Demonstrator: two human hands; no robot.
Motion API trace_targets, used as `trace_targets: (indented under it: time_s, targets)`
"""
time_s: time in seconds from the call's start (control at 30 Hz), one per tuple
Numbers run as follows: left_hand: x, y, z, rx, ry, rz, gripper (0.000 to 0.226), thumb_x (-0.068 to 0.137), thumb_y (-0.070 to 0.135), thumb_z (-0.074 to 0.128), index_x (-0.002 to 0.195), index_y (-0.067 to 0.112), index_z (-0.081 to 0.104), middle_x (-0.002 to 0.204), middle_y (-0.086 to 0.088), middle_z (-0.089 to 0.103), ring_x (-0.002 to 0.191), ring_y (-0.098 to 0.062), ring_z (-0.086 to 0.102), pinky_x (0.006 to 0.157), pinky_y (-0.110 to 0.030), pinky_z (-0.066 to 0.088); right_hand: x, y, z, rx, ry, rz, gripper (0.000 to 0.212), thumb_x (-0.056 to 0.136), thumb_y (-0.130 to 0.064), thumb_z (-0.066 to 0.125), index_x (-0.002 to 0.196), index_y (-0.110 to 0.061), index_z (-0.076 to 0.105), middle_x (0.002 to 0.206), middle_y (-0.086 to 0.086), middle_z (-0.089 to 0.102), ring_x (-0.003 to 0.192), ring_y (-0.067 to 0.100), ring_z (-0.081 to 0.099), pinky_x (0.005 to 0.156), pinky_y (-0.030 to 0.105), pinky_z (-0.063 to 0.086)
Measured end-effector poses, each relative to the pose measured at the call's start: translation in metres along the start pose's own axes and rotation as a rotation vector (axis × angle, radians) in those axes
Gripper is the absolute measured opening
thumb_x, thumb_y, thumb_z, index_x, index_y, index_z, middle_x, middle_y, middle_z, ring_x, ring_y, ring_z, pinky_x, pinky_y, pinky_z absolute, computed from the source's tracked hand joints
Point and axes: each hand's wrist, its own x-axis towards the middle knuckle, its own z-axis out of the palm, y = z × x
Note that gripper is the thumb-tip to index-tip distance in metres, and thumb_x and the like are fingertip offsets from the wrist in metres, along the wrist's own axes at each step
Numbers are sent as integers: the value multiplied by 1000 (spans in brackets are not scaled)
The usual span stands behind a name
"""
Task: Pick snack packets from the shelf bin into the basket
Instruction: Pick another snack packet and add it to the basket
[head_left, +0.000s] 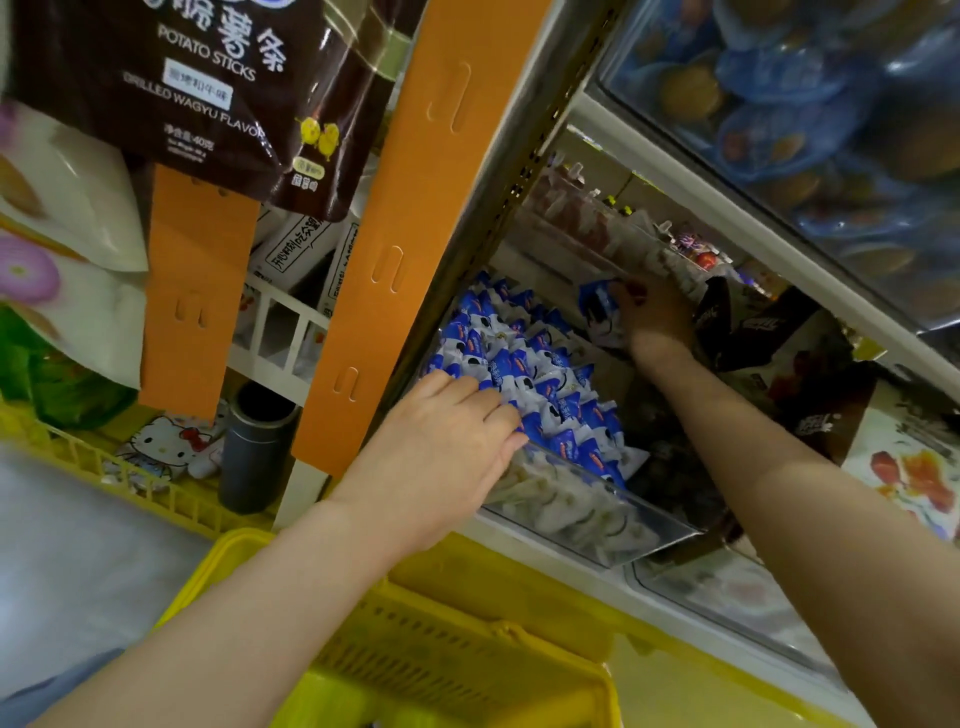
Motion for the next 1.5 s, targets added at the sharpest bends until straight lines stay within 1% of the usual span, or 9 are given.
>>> trace_targets:
  time_s: [0.27, 0.4, 0.53, 0.7, 0.9, 1.07, 1.27, 1.4, 1.5]
  targets:
    - [-8, 6, -12, -398, 84, -217, 31, 96, 26, 35, 121, 15, 51, 115, 2, 49, 104, -10, 46, 90, -22, 35, -92, -40, -35, 310, -37, -227, 16, 95, -21, 49, 92, -18, 65, 83, -2, 65, 76, 11, 62, 69, 24, 49]
    - [-10, 22, -20, -665, 263, -406, 25, 95, 23, 44, 120, 18, 46, 107, 6, 49, 93, 4, 47, 80, -10, 39, -140, -44, -49, 555, -110, -145, 18, 94, -21, 51, 81, -26, 62, 72, -9, 65, 61, -5, 58, 57, 15, 45]
    - [-10, 50, -21, -1193, 205, -612, 9, 94, 21, 50, 100, 16, 54, 87, 8, 60, 72, 7, 55, 65, -10, 44, -183, -35, -49, 698, -245, -71, 18, 95, -21, 50, 83, -23, 63, 76, 2, 66, 66, 10, 57, 58, 23, 46]
    - [-27, 68, -9, -1171, 18, -593, 8, 92, 14, 53, 85, 12, 55, 68, 12, 61, 62, 3, 53, 60, -11, 40, -216, -10, -40, 704, -314, 11, 22, 93, -35, 49, 86, -18, 60, 73, 6, 60, 67, 9, 55, 60, 25, 48]
    - [-39, 75, -3, -1165, -182, -562, 14, 91, 10, 53, 97, 23, 55, 89, 8, 64, 68, 10, 58, 60, -6, 43, -235, 11, -30, 855, -322, 182, 28, 93, -29, 51, 74, -11, 62, 71, 7, 65, 65, 14, 64, 56, 26, 56]
    - [-44, 83, 6, -1164, -192, -726, 21, 93, 25, 52, 92, 4, 55, 87, -19, 64, 75, -17, 62, 65, -28, 50, -241, 21, -21, 766, -283, 194, 39, 92, -32, 53, 75, 3, 59, 78, 30, 61, 66, 29, 59, 61, 46, 51]
    - [-41, 81, 15, -1106, -123, -848, 25, 94, 21, 49, 78, 2, 52, 76, -14, 55, 73, -21, 57, 67, -35, 46, -247, 25, -19, 606, -301, 12, 13, 88, -25, 60, 75, -25, 61, 69, -7, 64, 65, 7, 62, 56, 25, 50]
    - [-44, 82, 16, -1151, -163, -886, 23, 94, 27, 50, 74, 19, 58, 75, -4, 64, 69, -9, 64, 58, -20, 51, -248, 30, -25, 296, -193, -202, 11, 86, -32, 61, 84, -22, 64, 77, -10, 64, 71, 8, 60, 62, 29, 50]
    - [-45, 82, 15, -1224, -276, -864, 15, 85, 37, 59, 90, 23, 62, 87, 3, 70, 81, -6, 67, 65, -20, 49, -244, 31, -31, 489, -175, -80, 6, 87, -25, 61, 83, -23, 65, 76, -13, 65, 71, 4, 62, 61, 24, 52]
